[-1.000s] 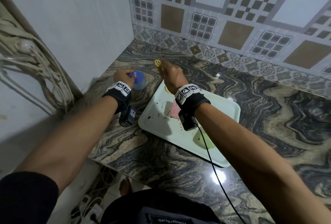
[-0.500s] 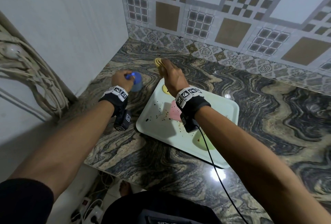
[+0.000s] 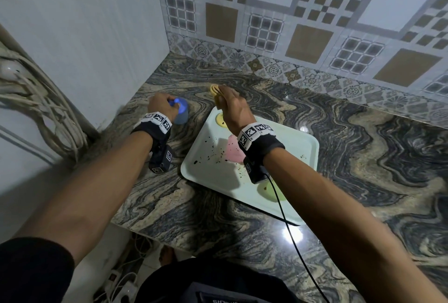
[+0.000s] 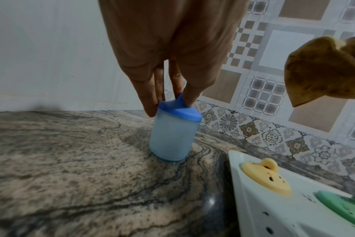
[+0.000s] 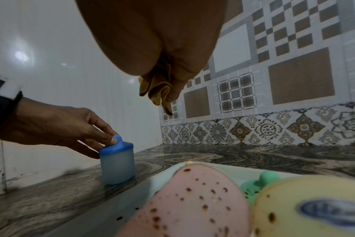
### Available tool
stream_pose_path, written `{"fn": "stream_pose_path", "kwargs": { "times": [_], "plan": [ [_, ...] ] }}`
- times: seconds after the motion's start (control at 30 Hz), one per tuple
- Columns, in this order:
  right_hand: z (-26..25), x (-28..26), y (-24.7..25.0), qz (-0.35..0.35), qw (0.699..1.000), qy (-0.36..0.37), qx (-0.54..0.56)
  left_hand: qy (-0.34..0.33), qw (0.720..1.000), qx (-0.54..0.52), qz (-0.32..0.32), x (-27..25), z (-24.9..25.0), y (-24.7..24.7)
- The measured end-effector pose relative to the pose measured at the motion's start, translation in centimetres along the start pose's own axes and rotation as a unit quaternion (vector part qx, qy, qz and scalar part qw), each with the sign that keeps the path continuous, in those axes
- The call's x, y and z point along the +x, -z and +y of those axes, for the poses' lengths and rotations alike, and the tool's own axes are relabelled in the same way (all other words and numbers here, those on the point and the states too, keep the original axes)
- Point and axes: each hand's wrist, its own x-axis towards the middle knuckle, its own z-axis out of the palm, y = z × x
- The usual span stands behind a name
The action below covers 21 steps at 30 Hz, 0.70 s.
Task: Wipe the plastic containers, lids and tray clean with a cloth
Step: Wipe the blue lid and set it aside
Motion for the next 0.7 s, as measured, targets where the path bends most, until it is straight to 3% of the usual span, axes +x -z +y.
{"fn": "stream_pose_path", "kwargs": {
  "times": [0.17, 0.27, 0.37, 0.43, 0.5, 0.6, 0.7],
  "plan": [
    [0.9, -0.6, 1.7, 0.003, 1.0, -0.019, -0.017, -0.014, 0.998, 0.063, -0.013, -0.4, 0.8, 0.3],
    [1.6, -1.0, 3.5, 0.009, 0.999, -0.037, -0.025, -0.073, 0.986, 0.143, 0.036, -0.4, 1.3, 0.2],
    [2.6, -1.6, 4.8, 0.025, 0.998, -0.047, -0.035, -0.138, 0.984, 0.1, 0.055, -1.5, 3.3, -0.4],
    [3.2, -2.2, 5.3, 0.036, 0.997, -0.06, -0.042, -0.184, 0.981, 0.058, 0.001, -2.5, 4.4, -1.4],
    [3.7, -3.1, 5.5, 0.055, 0.996, -0.06, -0.044, -0.216, 0.971, 0.031, -0.1, -3.8, 5.2, -2.6],
    [4.7, -4.7, 5.5, 0.074, 0.993, -0.077, -0.057, -0.244, 0.925, 0.081, -0.281, -6.2, 5.7, -3.8],
    [5.6, -6.3, 5.8, 0.094, 0.99, -0.091, -0.051, -0.258, 0.884, 0.146, -0.361, -8.6, 5.7, -4.7]
  ]
}}
